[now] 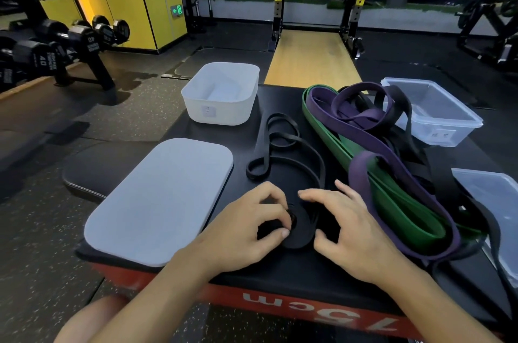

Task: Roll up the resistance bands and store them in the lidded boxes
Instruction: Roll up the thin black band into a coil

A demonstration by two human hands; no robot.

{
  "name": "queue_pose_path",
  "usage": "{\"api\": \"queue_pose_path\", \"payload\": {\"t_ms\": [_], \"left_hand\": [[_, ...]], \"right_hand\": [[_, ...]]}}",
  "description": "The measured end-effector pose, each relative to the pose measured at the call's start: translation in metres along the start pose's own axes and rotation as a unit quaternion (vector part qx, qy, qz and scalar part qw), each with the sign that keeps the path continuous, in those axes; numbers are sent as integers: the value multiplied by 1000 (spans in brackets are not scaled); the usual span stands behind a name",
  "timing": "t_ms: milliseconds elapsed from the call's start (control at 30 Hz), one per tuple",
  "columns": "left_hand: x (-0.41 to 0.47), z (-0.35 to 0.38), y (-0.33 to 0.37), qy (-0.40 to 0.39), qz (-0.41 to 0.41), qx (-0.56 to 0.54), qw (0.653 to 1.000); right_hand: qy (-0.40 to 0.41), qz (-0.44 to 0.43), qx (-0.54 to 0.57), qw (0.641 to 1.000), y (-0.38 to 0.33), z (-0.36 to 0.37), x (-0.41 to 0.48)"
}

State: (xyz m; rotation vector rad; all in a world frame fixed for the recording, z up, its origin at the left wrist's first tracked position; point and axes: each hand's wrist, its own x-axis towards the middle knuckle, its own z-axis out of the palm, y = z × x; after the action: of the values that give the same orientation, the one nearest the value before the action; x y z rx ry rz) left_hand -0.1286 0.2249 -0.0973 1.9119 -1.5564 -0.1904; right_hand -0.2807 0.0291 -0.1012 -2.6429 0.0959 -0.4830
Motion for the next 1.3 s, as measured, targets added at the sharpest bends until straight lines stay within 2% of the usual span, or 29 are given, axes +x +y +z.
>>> {"api": "queue_pose_path", "payload": {"t_ms": [100,200,367,633,867,1033,1167,1300], "left_hand": [[1,0,1,10,-22,-47,999],[1,-1,2,21,-40,-85,995],[-1,2,-1,45,-26,23,998],[1,-1,6,-26,-24,40,999],[0,-3,6,-39,-42,-22,998],[1,-3,5,-29,-13,26,999],[-2,1,5,-1,-11,63,998],[-1,0,8,-9,-21,70,997]], "right_hand": [[-39,2,10,999,-1,-1,1],[-27,-7,-8,1000,-1,-2,1],[-11,-11,-33,999,-4,-2,-1],[-3,-26,-34,999,-5,-3,-2],[-28,-26,-28,999,-5,-3,-2],[-56,-33,-29,997,-9,-6,-2],[0,-23,-36,999,-8,-4,-4],[56,-22,-43,997,-10,-4,-6]]}}
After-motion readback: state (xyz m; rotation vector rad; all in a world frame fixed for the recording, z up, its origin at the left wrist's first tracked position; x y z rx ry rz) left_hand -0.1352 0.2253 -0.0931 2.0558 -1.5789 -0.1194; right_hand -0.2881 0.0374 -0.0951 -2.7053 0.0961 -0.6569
